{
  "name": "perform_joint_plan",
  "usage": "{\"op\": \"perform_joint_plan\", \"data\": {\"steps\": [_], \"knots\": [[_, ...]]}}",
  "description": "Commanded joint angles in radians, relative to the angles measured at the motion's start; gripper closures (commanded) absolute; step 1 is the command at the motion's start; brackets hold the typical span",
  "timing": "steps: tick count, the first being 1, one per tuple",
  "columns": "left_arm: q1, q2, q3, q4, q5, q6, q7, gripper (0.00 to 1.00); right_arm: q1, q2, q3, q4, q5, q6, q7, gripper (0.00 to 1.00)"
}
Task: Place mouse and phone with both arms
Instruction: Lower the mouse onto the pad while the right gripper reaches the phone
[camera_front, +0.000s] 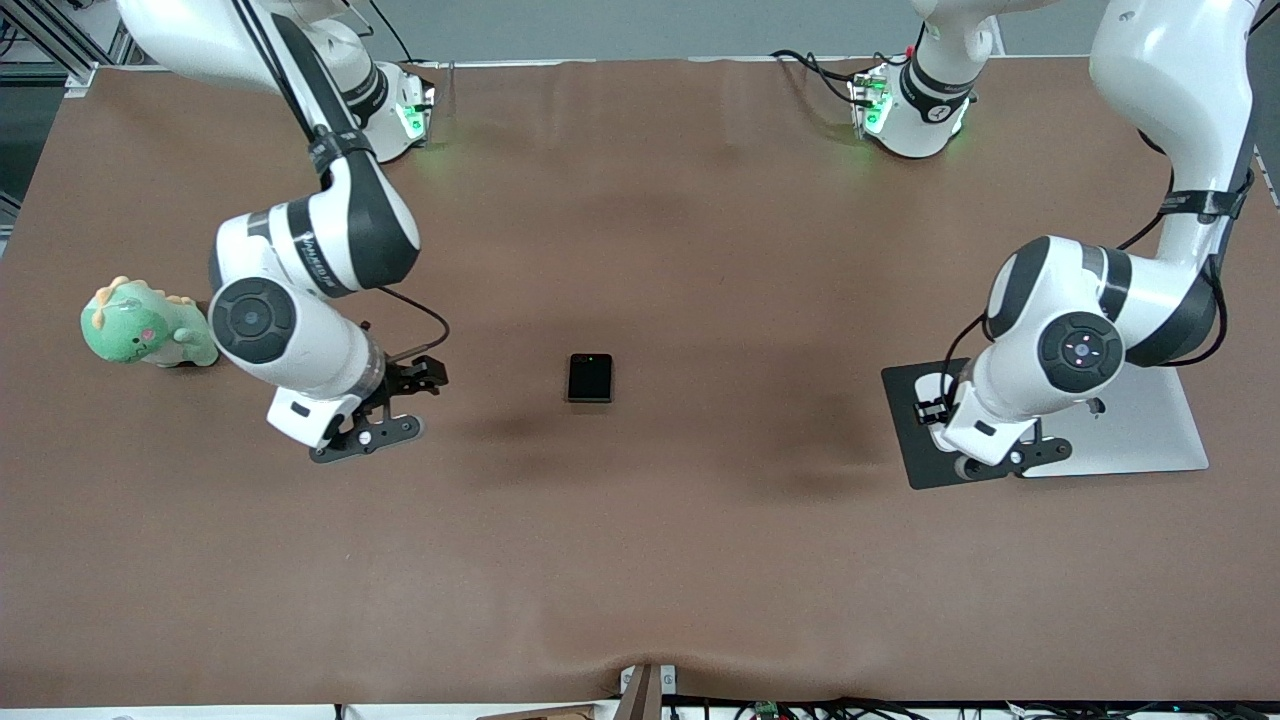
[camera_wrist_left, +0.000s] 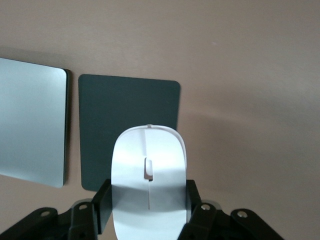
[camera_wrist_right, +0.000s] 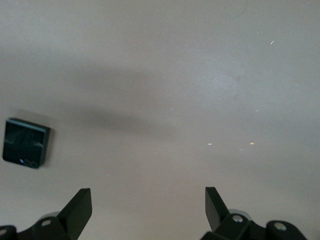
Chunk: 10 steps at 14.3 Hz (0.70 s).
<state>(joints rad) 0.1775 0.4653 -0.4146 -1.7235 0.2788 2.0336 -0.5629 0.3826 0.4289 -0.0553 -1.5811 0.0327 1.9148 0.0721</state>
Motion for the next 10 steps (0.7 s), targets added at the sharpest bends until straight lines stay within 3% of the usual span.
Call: {"op": "perform_joint_plan", "data": {"steps": [1, 5, 7, 10], "knots": [[0.040, -0.039, -0.018, -0.091, -0.012, 0.082, 0.023, 0.58, 0.038, 0.043, -0.006, 0.027, 0.061, 0.010, 0.092, 0.00], [0.095, -0.011, -0.018, -0.157, -0.012, 0.207, 0.120, 0.58, 0.079, 0.091, -0.005, 0.027, 0.127, 0.081, 0.103, 0.00], [0.103, -0.005, -0.015, -0.205, -0.006, 0.293, 0.132, 0.58, 0.108, 0.126, -0.006, 0.027, 0.226, 0.090, 0.112, 0.00], [0.141, 0.021, -0.015, -0.229, -0.004, 0.355, 0.178, 0.58, 0.174, 0.178, -0.009, 0.030, 0.202, 0.166, 0.295, 0.00]]}}
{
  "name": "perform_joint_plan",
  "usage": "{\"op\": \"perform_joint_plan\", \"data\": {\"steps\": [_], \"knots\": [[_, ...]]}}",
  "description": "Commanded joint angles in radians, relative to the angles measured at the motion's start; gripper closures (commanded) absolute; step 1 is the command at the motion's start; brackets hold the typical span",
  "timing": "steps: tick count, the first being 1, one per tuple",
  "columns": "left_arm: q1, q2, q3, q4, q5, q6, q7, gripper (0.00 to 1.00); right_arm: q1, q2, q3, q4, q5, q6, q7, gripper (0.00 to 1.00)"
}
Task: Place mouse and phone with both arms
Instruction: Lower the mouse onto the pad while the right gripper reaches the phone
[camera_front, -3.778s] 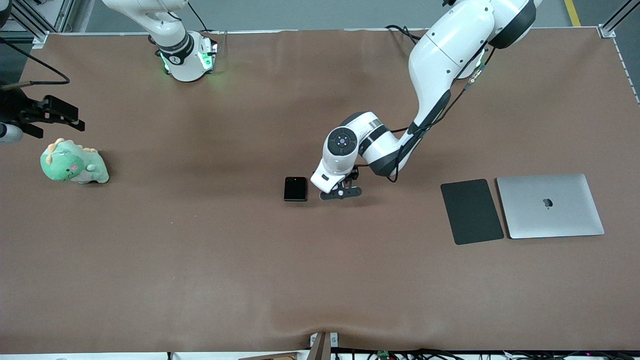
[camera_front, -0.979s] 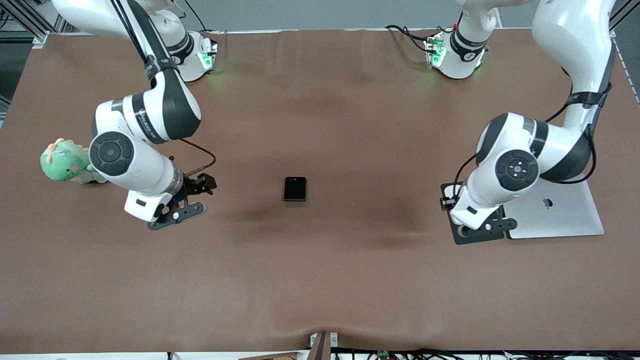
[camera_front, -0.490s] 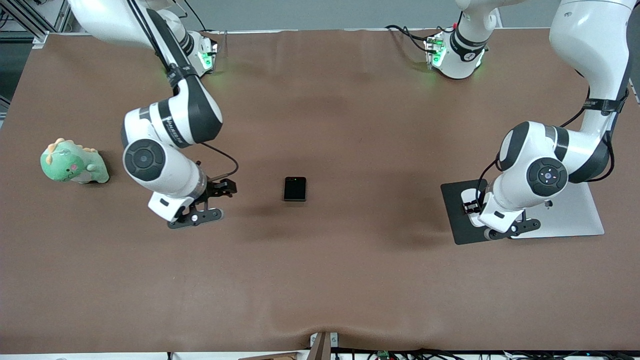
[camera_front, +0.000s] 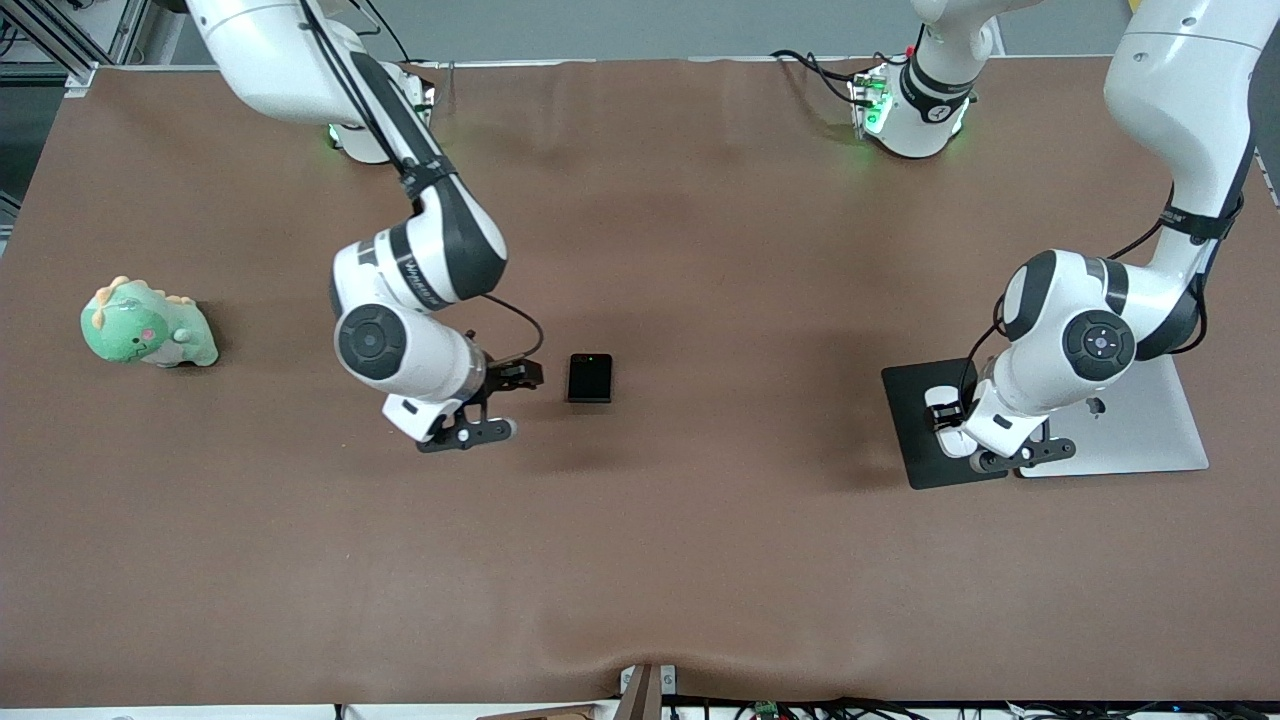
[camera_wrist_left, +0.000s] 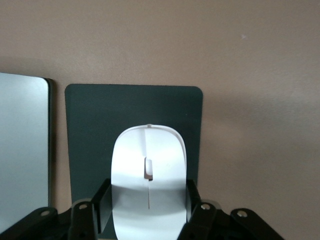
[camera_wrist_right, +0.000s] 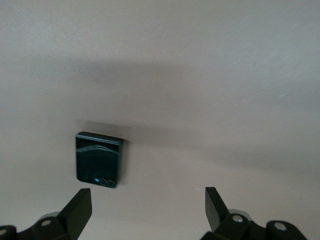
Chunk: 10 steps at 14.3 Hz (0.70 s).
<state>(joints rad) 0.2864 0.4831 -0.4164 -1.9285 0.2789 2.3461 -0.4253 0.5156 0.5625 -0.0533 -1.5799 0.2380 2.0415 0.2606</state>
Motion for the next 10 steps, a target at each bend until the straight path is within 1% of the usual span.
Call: {"op": "perform_joint_plan", "data": {"steps": [1, 3, 5, 7, 8, 10], "knots": [[0.049, 0.017, -0.015, -0.029, -0.004, 0.062, 0.057, 0.58, 0.043, 0.063, -0.010, 0.029, 0.000, 0.064, 0.129, 0.00], [0.068, 0.044, -0.015, -0.035, -0.004, 0.102, 0.108, 0.58, 0.061, 0.102, -0.008, 0.052, 0.001, 0.092, 0.134, 0.00], [0.083, 0.069, -0.015, -0.035, -0.004, 0.120, 0.112, 0.58, 0.067, 0.125, -0.008, 0.058, 0.007, 0.098, 0.141, 0.00], [0.083, 0.075, -0.015, -0.038, -0.004, 0.128, 0.112, 0.58, 0.115, 0.140, -0.010, 0.058, 0.003, 0.162, 0.167, 0.00], [0.083, 0.080, -0.015, -0.041, -0.004, 0.128, 0.112, 0.58, 0.119, 0.151, -0.010, 0.057, 0.001, 0.190, 0.195, 0.00], [0.083, 0.087, -0.015, -0.044, -0.004, 0.147, 0.114, 0.58, 0.135, 0.181, -0.010, 0.058, -0.011, 0.200, 0.200, 0.00]]}}
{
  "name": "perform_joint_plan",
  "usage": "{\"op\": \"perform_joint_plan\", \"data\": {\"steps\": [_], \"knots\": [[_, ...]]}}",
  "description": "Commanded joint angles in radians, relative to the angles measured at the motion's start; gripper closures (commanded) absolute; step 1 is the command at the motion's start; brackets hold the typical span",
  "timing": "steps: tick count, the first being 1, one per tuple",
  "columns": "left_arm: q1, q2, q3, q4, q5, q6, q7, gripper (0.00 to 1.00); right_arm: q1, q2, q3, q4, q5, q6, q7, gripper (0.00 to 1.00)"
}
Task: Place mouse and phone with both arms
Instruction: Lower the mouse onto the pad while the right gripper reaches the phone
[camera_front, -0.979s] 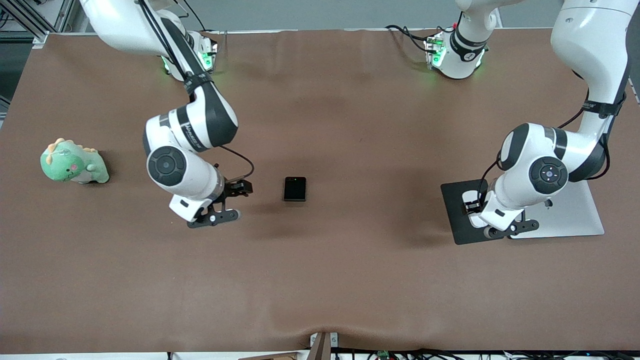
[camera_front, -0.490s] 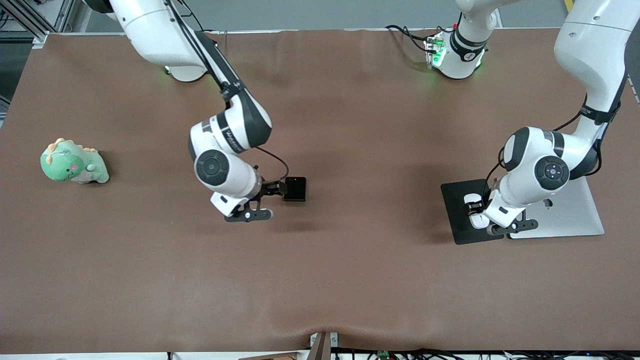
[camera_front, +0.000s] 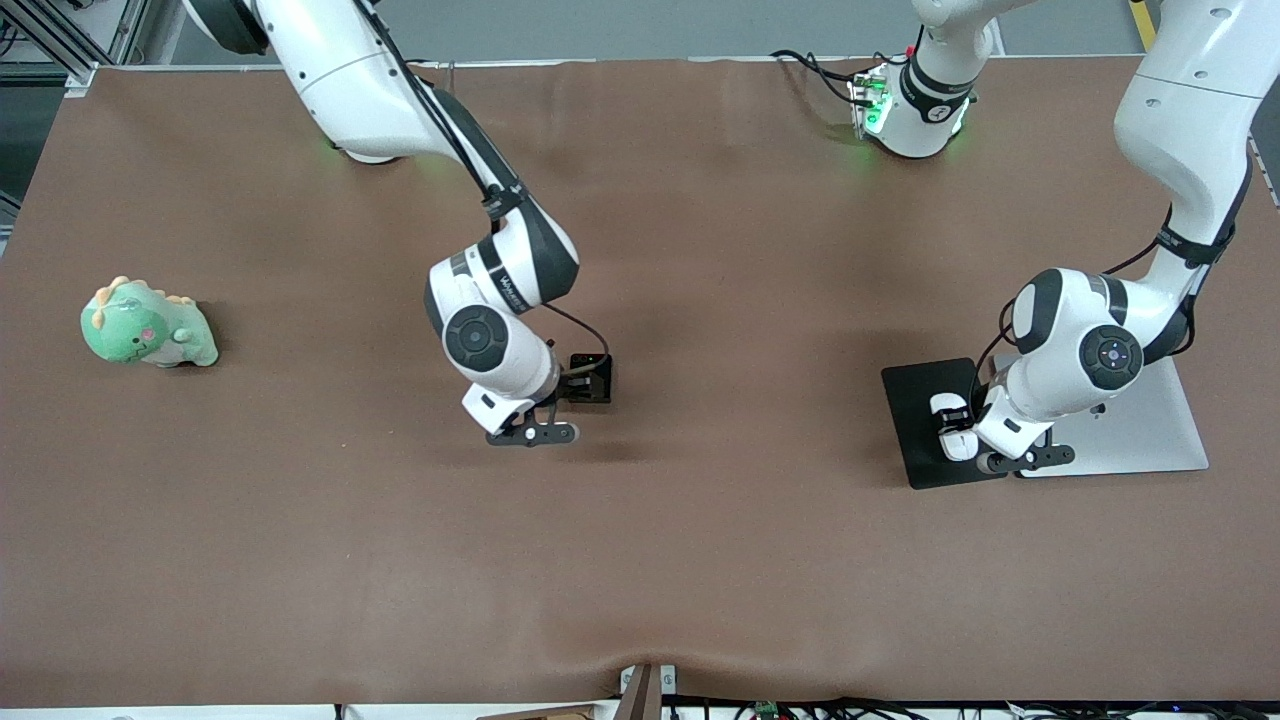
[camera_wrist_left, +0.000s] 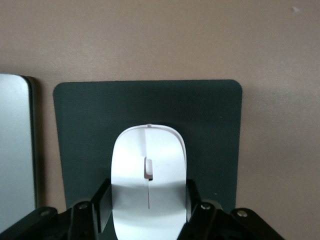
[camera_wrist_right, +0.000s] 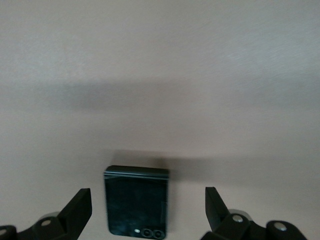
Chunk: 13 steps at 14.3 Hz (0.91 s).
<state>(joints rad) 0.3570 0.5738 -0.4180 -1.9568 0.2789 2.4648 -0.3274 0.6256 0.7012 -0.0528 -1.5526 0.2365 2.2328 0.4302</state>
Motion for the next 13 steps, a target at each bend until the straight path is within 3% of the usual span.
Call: {"op": "perform_joint_plan", "data": {"steps": [1, 11, 12, 13], "knots": [[0.013, 0.001, -0.013, -0.014, -0.004, 0.029, 0.016, 0.58, 0.041, 0.056, -0.010, 0.031, -0.009, 0.011, 0.038, 0.00], [0.011, 0.031, -0.013, -0.013, -0.004, 0.054, 0.019, 0.54, 0.063, 0.098, -0.010, 0.026, 0.001, 0.011, 0.125, 0.00], [0.011, 0.034, -0.013, -0.011, -0.004, 0.054, 0.018, 0.34, 0.065, 0.103, -0.010, 0.028, 0.001, 0.013, 0.127, 0.00], [0.011, 0.034, -0.013, -0.010, -0.004, 0.054, 0.018, 0.00, 0.066, 0.103, -0.010, 0.028, 0.001, 0.013, 0.128, 0.00]]}}
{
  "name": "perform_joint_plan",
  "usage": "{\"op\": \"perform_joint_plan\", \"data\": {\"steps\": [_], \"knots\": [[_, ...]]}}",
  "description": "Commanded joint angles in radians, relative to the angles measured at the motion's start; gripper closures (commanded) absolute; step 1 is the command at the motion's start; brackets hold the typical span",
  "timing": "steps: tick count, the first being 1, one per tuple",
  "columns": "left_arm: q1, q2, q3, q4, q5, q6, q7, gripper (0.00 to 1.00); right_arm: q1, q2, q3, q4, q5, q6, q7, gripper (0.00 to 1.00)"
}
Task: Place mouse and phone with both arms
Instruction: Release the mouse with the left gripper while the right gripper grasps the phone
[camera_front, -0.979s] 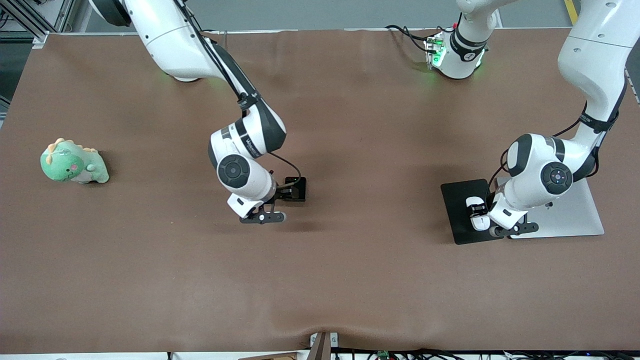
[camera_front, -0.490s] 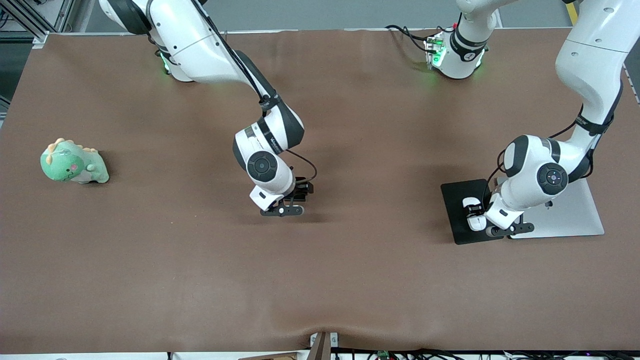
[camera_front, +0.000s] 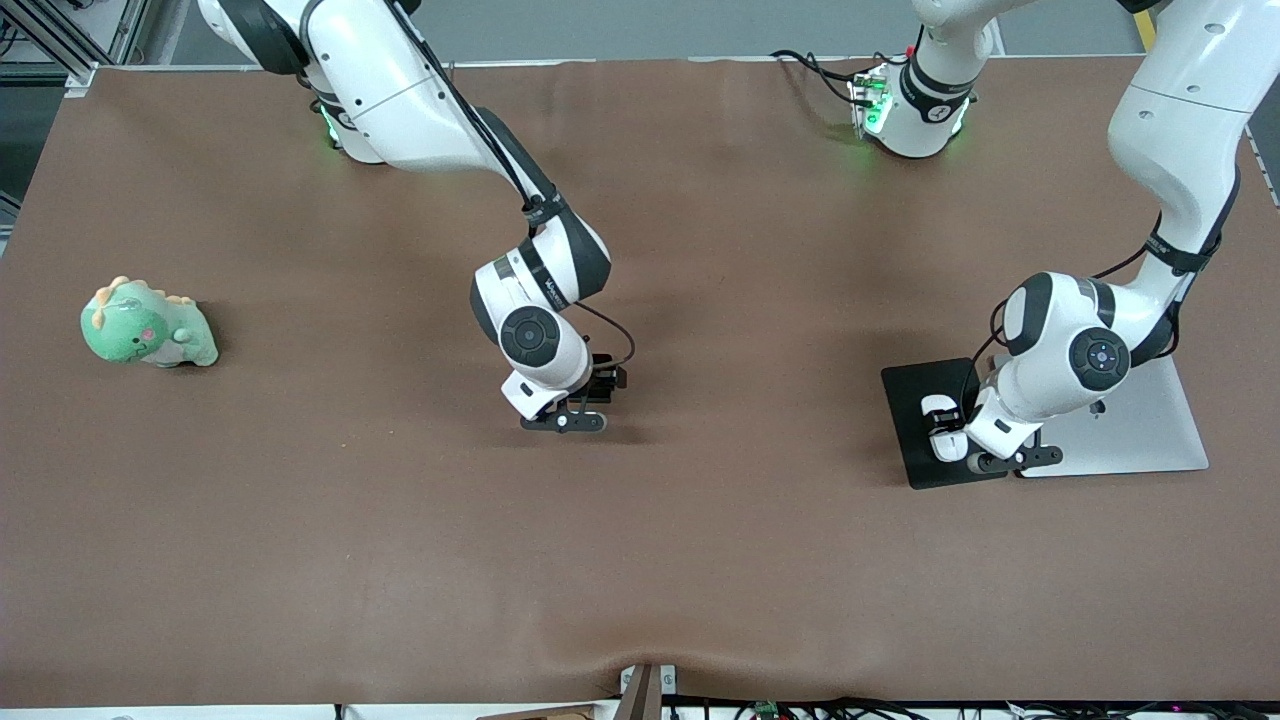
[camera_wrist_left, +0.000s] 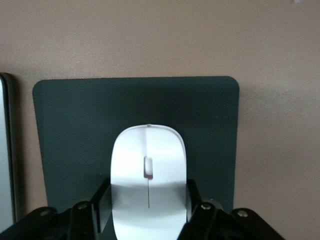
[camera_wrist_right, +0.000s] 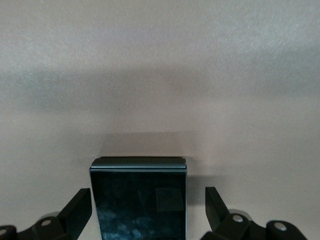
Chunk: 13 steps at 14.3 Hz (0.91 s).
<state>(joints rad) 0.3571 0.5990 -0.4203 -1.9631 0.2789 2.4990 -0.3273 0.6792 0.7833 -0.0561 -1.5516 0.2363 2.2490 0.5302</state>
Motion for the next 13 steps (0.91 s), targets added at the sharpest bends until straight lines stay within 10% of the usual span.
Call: {"op": "perform_joint_plan", "data": {"steps": [1, 2, 3, 4, 13], "knots": [[0.011, 0.008, -0.011, -0.002, -0.004, 0.020, 0.017, 0.00, 0.013, 0.022, -0.007, 0.027, 0.001, -0.003, 0.028, 0.00], [0.013, 0.005, -0.011, 0.000, -0.004, 0.020, 0.017, 0.00, 0.014, 0.024, -0.005, 0.027, 0.003, -0.003, 0.036, 0.00], [0.011, -0.004, -0.012, 0.001, -0.004, 0.017, 0.013, 0.00, 0.013, 0.022, -0.007, 0.027, 0.001, -0.003, 0.040, 0.29], [0.008, -0.019, -0.014, 0.004, -0.004, 0.014, 0.004, 0.00, -0.007, 0.022, -0.002, 0.031, 0.008, -0.023, 0.031, 0.95], [0.009, -0.237, -0.069, 0.148, -0.010, -0.288, 0.025, 0.00, -0.093, -0.022, 0.004, 0.119, 0.031, -0.296, 0.045, 1.00]]}}
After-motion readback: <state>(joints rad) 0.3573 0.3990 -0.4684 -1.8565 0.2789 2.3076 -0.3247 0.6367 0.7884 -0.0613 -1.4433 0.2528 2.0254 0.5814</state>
